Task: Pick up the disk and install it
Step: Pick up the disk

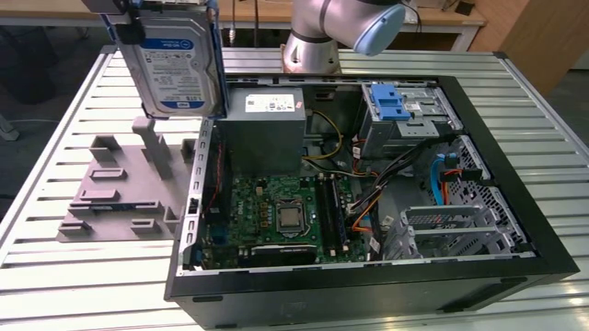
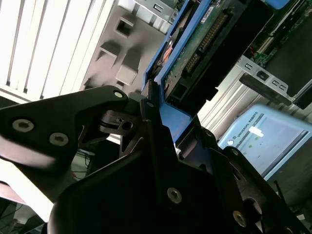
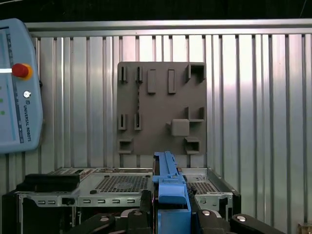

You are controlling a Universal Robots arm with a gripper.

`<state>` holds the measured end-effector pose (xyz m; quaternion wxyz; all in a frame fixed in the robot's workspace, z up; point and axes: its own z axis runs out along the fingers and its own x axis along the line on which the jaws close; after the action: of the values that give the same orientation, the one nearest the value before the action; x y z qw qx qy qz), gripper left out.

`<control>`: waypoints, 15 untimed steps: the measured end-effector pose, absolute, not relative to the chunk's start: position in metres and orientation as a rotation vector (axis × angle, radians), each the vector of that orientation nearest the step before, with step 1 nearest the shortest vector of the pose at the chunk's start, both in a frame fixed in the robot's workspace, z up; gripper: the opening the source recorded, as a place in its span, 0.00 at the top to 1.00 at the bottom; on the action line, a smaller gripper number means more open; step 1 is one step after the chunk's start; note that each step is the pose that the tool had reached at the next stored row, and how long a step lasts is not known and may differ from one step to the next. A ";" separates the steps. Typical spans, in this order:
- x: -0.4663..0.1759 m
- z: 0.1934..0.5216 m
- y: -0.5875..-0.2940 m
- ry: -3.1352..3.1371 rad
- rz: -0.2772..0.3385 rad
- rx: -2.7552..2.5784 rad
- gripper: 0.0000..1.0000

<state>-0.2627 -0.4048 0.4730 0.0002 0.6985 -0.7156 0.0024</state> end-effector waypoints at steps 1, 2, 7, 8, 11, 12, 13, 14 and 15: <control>-0.261 0.473 -0.405 -2.248 0.007 2.194 0.64; -0.259 0.473 -0.406 -2.248 0.007 2.194 0.64; -0.248 0.473 -0.409 -2.247 0.005 2.193 0.64; -0.246 0.473 -0.410 -2.247 0.005 2.193 0.64; -0.240 0.473 -0.411 -2.246 0.004 2.192 0.64; -0.238 0.473 -0.411 -2.246 0.004 2.192 0.64; -0.236 0.473 -0.412 -2.246 0.003 2.192 0.64; -0.234 0.473 -0.412 -2.246 0.003 2.192 0.64; -0.232 0.473 -0.412 -2.246 0.003 2.192 0.64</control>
<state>-0.2324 -0.4122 0.4729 0.0018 0.6985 -0.7156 0.0009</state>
